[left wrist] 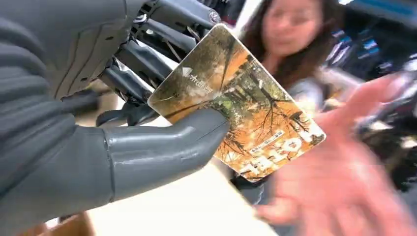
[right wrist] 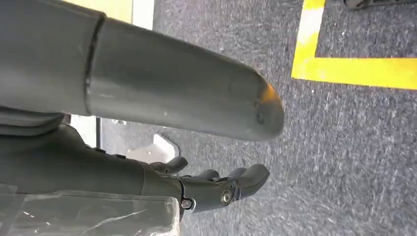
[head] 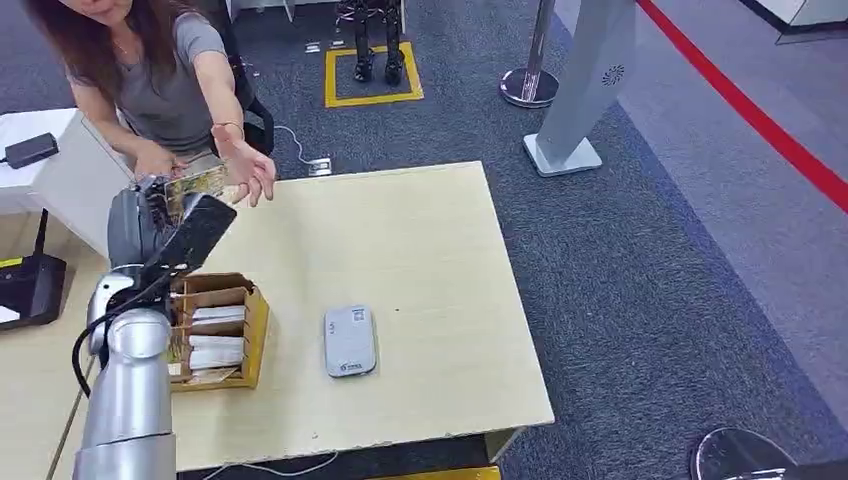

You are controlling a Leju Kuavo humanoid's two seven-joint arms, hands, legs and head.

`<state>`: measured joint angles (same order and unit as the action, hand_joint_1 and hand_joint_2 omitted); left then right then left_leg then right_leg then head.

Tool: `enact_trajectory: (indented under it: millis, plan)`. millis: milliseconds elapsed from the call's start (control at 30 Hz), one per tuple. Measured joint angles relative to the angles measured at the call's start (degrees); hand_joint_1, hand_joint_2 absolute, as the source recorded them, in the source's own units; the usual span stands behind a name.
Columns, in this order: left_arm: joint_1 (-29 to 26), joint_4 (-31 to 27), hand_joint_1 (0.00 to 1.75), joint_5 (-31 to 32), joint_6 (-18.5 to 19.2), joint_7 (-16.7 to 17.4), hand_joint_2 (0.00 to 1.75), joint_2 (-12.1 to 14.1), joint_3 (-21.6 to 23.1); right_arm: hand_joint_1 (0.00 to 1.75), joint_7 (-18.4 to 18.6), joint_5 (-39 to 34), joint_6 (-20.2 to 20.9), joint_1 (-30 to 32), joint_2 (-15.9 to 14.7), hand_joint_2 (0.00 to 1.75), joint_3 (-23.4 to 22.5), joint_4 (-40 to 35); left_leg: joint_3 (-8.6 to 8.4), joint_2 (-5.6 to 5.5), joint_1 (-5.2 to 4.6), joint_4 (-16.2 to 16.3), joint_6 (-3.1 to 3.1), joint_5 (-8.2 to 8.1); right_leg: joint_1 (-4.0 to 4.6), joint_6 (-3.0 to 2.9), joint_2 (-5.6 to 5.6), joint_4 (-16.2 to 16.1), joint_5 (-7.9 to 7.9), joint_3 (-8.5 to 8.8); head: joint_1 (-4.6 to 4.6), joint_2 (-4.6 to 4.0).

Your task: Pass the card to the sensor for recognition and then transmit it.

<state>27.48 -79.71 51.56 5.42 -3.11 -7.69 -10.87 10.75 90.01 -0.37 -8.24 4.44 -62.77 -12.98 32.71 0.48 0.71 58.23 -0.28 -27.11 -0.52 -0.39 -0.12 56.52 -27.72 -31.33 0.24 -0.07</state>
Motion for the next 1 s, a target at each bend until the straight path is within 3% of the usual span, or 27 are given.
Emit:
enact_trajectory:
  millis: [200, 600, 633, 1000]
  plan:
    - [1.94, 7.21, 1.75, -6.4, 1.9, -1.42, 1.75, -0.39, -9.0, 0.0, 0.0, 0.0, 0.11, -0.97, 0.0, 0.0, 1.81, 0.04, 0.04, 0.01, -0.05, 0.0, 0.01, -0.01, 0.0, 0.0, 0.04, 0.0, 0.0, -0.01, 0.0, 0.0]
    - [2.63, 11.08, 1.75, -6.73, 2.01, -1.73, 1.75, -0.52, -12.63, 0.0, 0.0, 0.0, 0.11, -1.0, 0.0, 0.0, 2.27, 0.28, 0.05, -0.06, -0.04, 0.0, 0.01, -0.01, -0.01, 0.01, -0.04, 0.0, 0.0, -0.01, 0.0, 0.0]
    - [2.64, 11.12, 0.05, -6.73, 2.01, -1.81, 1.75, -0.52, -12.8, 0.0, 0.0, 0.0, 0.11, -0.98, 0.0, 0.0, 2.27, 0.28, 0.06, -0.06, -0.04, 0.0, 0.01, -0.01, -0.01, 0.01, -0.04, 0.0, 0.0, -0.01, 0.02, 0.0]
    - [2.45, 11.19, 0.0, -7.32, 1.13, -2.86, 1.75, -0.7, -13.61, 0.0, 0.0, 0.0, -0.07, -0.9, 0.0, 0.0, 2.27, 0.28, 0.06, -0.06, -0.04, 0.0, 0.01, -0.01, -0.01, 0.01, -0.04, 0.0, 0.0, 0.0, 0.0, 0.0]
